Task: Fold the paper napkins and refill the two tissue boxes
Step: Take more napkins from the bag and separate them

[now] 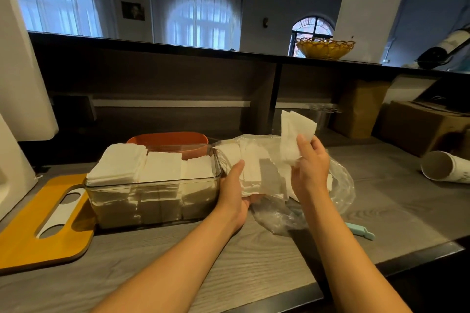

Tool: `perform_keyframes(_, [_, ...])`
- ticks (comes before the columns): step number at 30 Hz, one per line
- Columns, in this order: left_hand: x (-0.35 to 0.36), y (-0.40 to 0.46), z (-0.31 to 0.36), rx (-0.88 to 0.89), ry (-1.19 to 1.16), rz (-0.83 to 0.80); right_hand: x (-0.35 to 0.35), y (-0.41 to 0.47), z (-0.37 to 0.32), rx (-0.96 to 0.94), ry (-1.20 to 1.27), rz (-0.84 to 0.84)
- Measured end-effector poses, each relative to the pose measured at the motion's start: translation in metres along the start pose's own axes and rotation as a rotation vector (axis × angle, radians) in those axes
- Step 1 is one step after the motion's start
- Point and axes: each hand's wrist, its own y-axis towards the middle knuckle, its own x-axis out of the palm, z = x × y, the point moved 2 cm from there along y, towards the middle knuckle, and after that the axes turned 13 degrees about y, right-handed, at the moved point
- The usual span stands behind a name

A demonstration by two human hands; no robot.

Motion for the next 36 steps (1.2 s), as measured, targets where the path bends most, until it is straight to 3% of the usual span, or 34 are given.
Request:
perform_keyframes(6, [0.001,0.000,-0.002,0.046,0.074,-0.035,0.013,-0.018,0.039,0.125,-0.428,-0.064])
perform_keyframes(10, [0.001,0.003,-0.005,0.060,0.174,0.062,0.012,-0.014,0.046,0.122,-0.484,-0.044])
perform_keyframes(17, [-0.001,0.004,-0.004,0.143,0.185,0.013,0.013,-0.011,0.033,0.088,-0.442,-0.120])
perform_keyframes(19, [-0.002,0.003,-0.003,0.140,0.191,-0.007,0.013,-0.008,0.024,0.014,-0.423,-0.196])
perform_keyframes(22, [-0.002,0.000,-0.002,0.141,0.213,-0.030,0.012,-0.002,0.013,-0.136,-0.609,-0.364])
perform_keyframes(26, [-0.002,-0.002,-0.001,0.141,0.250,-0.038,0.008,0.001,0.016,-0.147,-0.765,-0.464])
perform_keyframes(36, [-0.003,0.007,-0.005,0.097,0.181,-0.005,0.002,0.005,0.010,-0.199,-0.608,-0.244])
